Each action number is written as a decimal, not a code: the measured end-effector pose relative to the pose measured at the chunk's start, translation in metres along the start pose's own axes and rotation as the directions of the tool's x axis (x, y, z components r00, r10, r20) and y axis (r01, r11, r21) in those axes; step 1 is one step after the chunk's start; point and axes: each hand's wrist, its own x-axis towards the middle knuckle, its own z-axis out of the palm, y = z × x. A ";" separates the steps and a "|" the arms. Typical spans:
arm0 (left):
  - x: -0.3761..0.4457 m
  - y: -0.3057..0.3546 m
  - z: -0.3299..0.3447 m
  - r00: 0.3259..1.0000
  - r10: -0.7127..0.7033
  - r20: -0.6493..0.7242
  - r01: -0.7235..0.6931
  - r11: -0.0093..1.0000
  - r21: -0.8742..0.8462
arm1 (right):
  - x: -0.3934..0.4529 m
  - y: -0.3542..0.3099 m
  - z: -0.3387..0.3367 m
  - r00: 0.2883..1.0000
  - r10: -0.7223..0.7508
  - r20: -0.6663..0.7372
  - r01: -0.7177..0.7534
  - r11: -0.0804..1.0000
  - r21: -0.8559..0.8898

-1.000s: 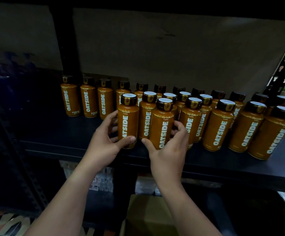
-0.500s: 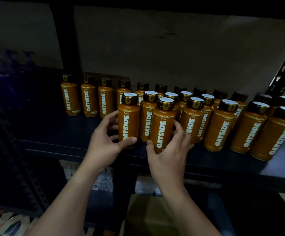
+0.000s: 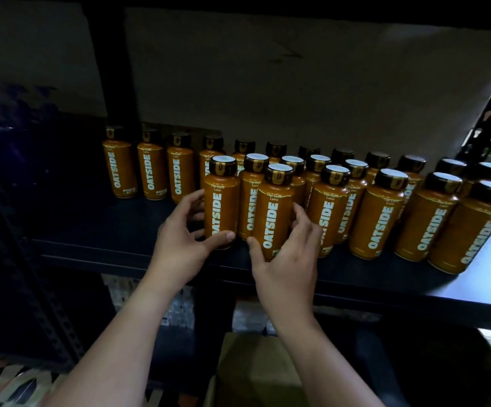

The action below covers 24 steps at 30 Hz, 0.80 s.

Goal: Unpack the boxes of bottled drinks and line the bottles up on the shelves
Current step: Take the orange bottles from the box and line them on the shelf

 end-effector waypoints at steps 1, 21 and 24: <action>0.000 0.000 0.000 1.000 -0.003 -0.002 0.003 1.000 0.006 | 0.000 0.000 0.000 1.000 -0.005 -0.004 0.005 1.000 -0.001; -0.141 -0.084 0.029 0.931 0.096 0.351 -0.302 0.744 0.597 | -0.139 0.119 -0.011 0.909 -0.283 0.304 0.305 0.952 -0.025; -0.186 -0.131 0.054 0.890 -0.254 0.378 -0.142 0.636 0.759 | -0.180 0.154 -0.003 0.812 -0.053 0.581 0.180 0.970 -0.162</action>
